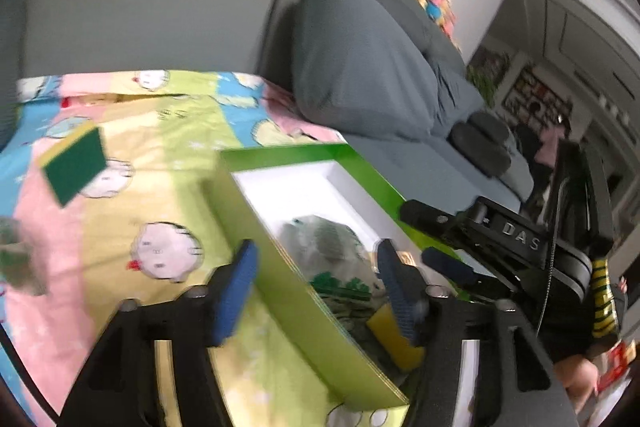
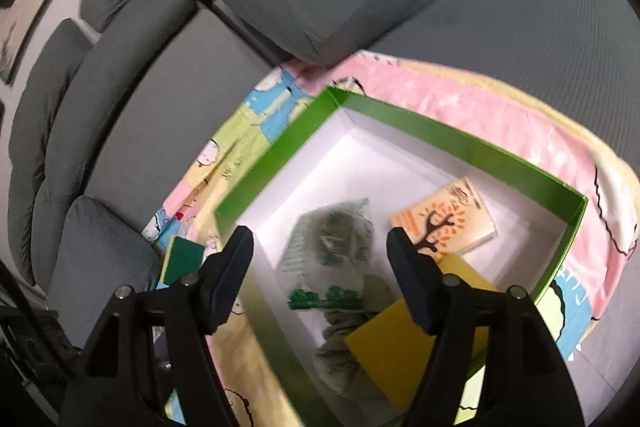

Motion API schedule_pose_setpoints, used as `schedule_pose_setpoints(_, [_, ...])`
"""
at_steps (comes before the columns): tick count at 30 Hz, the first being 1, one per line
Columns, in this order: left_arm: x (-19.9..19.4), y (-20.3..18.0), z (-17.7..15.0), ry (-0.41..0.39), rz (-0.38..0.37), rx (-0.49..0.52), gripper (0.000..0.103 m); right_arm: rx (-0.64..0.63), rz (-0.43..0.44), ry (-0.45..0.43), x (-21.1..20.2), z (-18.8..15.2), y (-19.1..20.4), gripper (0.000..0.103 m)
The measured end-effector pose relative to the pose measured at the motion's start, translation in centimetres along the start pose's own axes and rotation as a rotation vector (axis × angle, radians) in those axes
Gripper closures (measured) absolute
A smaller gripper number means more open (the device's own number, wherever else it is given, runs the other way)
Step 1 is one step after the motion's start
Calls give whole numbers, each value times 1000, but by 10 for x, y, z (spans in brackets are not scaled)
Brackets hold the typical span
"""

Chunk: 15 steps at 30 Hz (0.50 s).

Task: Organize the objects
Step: 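Move the right gripper back to the second clear bag on the blanket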

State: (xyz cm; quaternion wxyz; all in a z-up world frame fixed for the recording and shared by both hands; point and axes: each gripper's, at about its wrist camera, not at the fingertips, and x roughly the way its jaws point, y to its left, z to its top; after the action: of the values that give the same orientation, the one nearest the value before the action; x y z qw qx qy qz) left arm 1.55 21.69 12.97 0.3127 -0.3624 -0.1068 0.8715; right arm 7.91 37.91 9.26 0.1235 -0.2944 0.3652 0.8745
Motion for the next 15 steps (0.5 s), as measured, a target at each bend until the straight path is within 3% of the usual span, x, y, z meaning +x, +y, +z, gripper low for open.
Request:
schedule_pose_setpoints(7, [-64, 54, 8, -77, 157, -74, 31, -184, 67, -89, -22, -13, 55, 19])
schedule_pose_setpoints(10, [-93, 87, 7, -108, 235, -124, 31, -254, 97, -90, -20, -21, 77, 19])
schedule_pose_setpoints(15, [-122, 136, -4, -136, 369, -206, 29, -356, 70, -97, -14, -36, 111, 19])
